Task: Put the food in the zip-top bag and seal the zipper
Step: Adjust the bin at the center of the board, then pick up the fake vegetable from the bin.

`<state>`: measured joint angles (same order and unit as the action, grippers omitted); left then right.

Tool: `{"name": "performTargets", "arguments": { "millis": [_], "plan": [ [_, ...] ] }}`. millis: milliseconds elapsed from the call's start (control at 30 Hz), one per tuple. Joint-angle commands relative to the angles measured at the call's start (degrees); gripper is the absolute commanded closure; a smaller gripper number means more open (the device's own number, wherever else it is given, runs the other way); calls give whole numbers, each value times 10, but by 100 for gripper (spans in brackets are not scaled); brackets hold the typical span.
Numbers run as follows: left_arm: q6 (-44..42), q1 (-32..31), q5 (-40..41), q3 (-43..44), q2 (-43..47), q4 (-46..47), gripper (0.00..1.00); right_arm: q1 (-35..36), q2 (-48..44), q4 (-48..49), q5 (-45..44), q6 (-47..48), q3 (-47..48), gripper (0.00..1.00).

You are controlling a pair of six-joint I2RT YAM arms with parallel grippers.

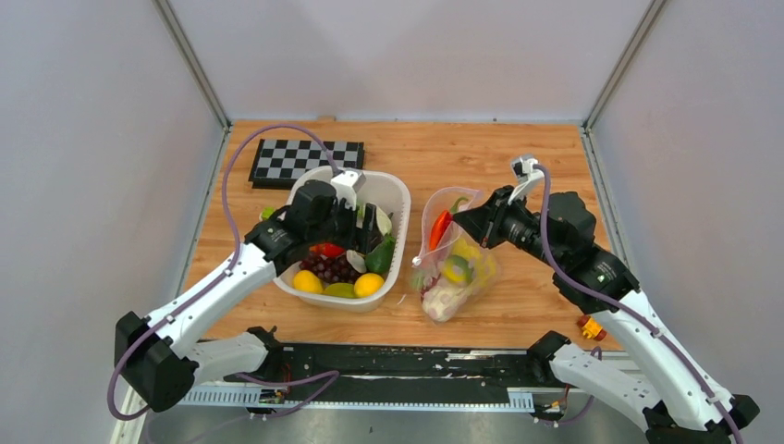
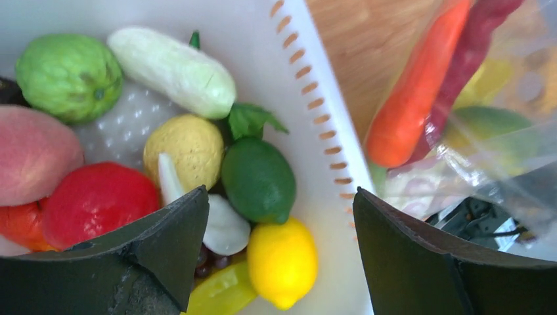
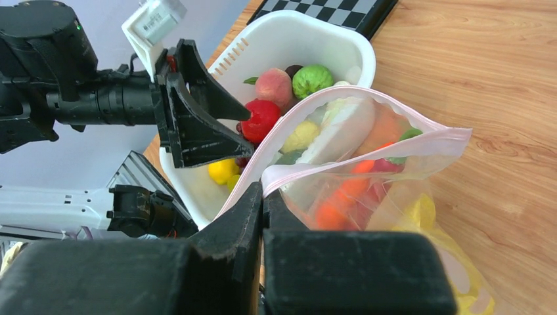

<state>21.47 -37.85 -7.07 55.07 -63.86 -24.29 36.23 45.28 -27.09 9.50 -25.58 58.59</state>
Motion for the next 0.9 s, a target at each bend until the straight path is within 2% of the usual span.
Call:
{"name": "performTargets", "arguments": {
  "millis": [0, 100, 233, 367, 433, 567, 667, 867],
  "plan": [
    [-31, 5, -34, -44, -6, -69, 11, 2, 5, 21, -10, 4, 23, 100],
    [-10, 5, -11, -79, 0, -39, 8, 2, 14, 28, -11, 4, 23, 100],
    [3, 6, 17, -80, -2, 3, 5, 2, 28, 30, -2, 4, 31, 100],
    [-15, 5, -20, -28, -46, -31, 9, 2, 31, 27, -3, 6, 37, 100],
    [-7, 5, -34, -34, -47, -12, 9, 2, 27, 26, -8, 7, 36, 100],
    [3, 10, 59, -23, -50, 62, 5, 2, 24, 27, -14, 8, 33, 100],
    [55, 21, 164, 60, -120, 22, 5, 2, 26, 22, -9, 10, 37, 100],
    [157, 30, 168, 96, -230, 76, 8, 2, 10, 24, -22, 9, 29, 100]
  ]
}}
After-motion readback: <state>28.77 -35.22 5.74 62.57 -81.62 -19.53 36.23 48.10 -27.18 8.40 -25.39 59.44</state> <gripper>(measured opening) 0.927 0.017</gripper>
